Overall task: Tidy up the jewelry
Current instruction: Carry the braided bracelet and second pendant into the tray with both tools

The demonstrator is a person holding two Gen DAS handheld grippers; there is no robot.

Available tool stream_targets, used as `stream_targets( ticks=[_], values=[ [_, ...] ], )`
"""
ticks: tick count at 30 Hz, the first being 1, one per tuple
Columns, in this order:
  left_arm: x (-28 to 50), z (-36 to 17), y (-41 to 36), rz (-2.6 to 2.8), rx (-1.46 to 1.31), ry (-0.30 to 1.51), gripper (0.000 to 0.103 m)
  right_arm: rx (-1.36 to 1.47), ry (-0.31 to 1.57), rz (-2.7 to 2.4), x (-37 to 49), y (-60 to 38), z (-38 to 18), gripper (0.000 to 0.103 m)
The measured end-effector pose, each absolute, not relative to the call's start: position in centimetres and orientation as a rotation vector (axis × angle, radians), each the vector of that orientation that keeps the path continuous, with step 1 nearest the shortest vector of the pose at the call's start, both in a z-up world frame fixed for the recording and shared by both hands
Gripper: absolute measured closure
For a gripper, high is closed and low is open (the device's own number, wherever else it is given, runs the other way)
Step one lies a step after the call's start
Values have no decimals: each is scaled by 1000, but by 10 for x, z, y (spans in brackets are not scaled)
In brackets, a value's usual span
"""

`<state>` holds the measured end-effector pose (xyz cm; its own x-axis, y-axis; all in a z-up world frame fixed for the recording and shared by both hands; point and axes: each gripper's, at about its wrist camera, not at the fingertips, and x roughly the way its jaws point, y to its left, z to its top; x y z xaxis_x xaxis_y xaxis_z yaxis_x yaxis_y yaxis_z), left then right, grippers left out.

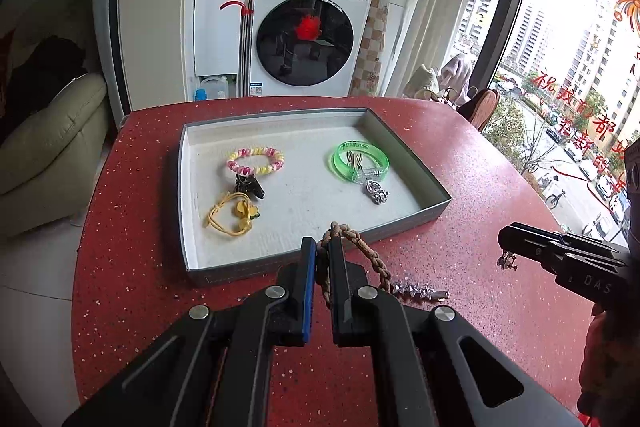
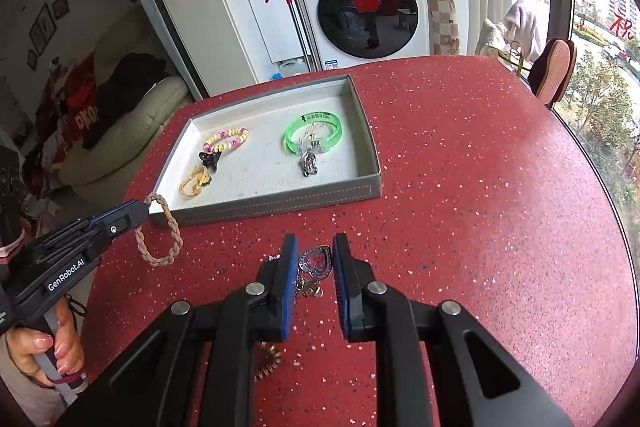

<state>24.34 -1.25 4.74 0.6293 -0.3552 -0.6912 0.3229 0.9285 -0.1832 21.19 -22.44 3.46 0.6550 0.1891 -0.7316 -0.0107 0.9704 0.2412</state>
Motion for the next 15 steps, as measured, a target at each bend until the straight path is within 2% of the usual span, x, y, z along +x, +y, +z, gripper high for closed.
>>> stream_targets(
  ticks=[15],
  values=[
    [324,27,-40,-362,-6,840,79,210,907,131,307,-214,27,84]
  ],
)
